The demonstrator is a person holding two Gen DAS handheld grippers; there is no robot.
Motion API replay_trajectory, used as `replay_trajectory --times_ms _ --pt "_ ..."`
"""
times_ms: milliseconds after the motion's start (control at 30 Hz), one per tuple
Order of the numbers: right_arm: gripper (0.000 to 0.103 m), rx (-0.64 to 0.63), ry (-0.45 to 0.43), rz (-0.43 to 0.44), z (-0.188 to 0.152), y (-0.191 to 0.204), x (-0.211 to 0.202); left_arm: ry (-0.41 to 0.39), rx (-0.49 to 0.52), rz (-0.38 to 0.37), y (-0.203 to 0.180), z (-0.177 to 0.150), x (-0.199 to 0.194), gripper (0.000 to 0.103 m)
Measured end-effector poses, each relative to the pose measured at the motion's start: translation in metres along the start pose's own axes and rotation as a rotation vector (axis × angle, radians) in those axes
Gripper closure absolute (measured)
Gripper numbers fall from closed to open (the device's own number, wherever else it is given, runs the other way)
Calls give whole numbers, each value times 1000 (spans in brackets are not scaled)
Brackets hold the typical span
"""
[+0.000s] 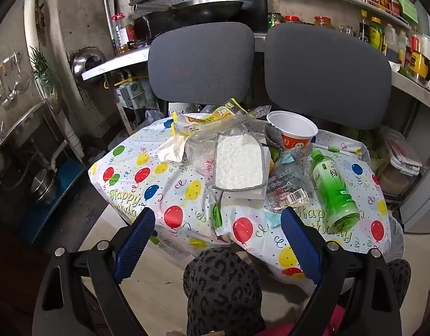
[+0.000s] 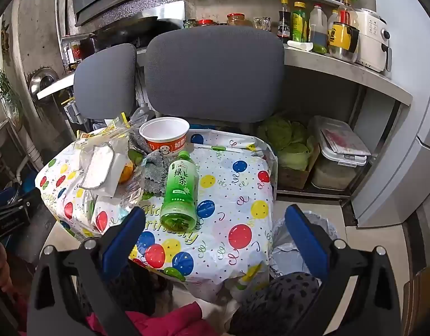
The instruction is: Collect trash
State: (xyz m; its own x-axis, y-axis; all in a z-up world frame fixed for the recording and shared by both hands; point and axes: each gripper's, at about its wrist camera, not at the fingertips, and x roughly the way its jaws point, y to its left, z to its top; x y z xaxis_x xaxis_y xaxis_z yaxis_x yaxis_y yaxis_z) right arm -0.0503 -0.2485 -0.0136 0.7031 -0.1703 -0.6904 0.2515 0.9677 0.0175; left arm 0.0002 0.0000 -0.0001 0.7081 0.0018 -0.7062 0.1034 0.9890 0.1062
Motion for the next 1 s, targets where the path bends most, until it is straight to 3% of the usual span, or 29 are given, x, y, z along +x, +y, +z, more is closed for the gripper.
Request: replay_trajectory --times_ms 1000 --pt "6 15 12 7 -3 -1 5 -1 2 7 11 -2 6 12"
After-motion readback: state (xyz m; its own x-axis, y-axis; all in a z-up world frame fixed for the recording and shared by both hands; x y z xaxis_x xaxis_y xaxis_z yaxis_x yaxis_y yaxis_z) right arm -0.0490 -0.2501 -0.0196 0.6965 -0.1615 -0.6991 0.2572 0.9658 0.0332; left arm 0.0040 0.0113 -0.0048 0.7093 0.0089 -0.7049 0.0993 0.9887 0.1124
